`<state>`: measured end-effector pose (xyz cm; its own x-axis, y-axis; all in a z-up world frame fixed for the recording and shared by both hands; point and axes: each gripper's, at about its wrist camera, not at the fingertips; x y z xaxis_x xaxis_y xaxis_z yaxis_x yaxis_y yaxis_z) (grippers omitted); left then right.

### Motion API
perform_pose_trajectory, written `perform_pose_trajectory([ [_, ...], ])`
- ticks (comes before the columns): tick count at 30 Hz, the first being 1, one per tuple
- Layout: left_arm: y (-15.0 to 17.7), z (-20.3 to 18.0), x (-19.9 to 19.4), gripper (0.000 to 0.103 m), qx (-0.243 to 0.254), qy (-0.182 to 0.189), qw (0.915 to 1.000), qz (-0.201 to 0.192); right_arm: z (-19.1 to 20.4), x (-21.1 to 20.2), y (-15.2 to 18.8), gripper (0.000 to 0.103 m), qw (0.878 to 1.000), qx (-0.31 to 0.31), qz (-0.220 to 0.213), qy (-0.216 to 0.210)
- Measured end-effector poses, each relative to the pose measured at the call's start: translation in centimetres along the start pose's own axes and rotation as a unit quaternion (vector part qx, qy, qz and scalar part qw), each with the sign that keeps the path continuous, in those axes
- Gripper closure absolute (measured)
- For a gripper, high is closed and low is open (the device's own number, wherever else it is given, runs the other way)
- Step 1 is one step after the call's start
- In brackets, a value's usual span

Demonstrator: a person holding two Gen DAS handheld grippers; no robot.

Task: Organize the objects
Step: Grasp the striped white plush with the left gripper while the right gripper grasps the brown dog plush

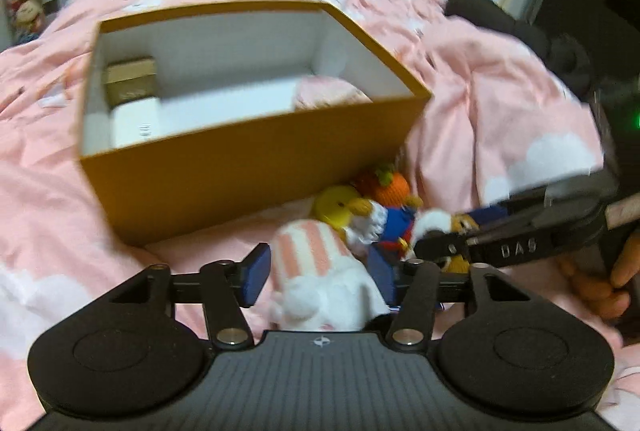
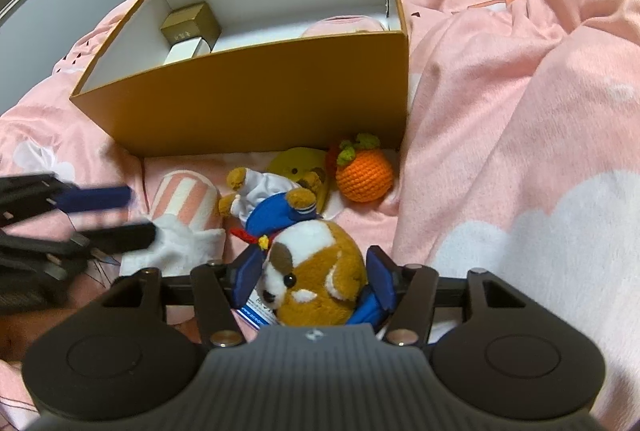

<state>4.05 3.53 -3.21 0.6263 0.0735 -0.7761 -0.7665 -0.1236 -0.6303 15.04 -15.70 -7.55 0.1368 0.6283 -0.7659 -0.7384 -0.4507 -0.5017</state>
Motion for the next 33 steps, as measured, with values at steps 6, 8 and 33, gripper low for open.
perform_pose_trajectory([
  [6,0.1,2.7,1.6,0.036,-0.038,0.017,0.9957,0.083,0.2,-0.3,-0.2,0.042,1.000,-0.008,-0.002,0.005],
  [8,0.5,2.5,2.7,0.034,-0.043,0.033,0.9932,0.103,0.3,-0.7,-0.4,0.039,1.000,-0.020,-0.008,0.005],
  [33,1.6,-0.2,6.0,0.034,-0.095,0.074,0.9849,0.124,2.0,1.3,-0.6,0.052,0.983,-0.162,0.083,-0.002],
])
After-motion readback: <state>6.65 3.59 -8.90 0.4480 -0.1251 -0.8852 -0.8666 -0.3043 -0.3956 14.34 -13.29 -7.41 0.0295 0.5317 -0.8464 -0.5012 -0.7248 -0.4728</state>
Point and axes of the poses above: each gripper's, at about its wrist camera, not at the fingertips, and x roughly the way its jaws point, z to its left, y to its underside, and after that the axes turned 11 degrees about -y, right-handed
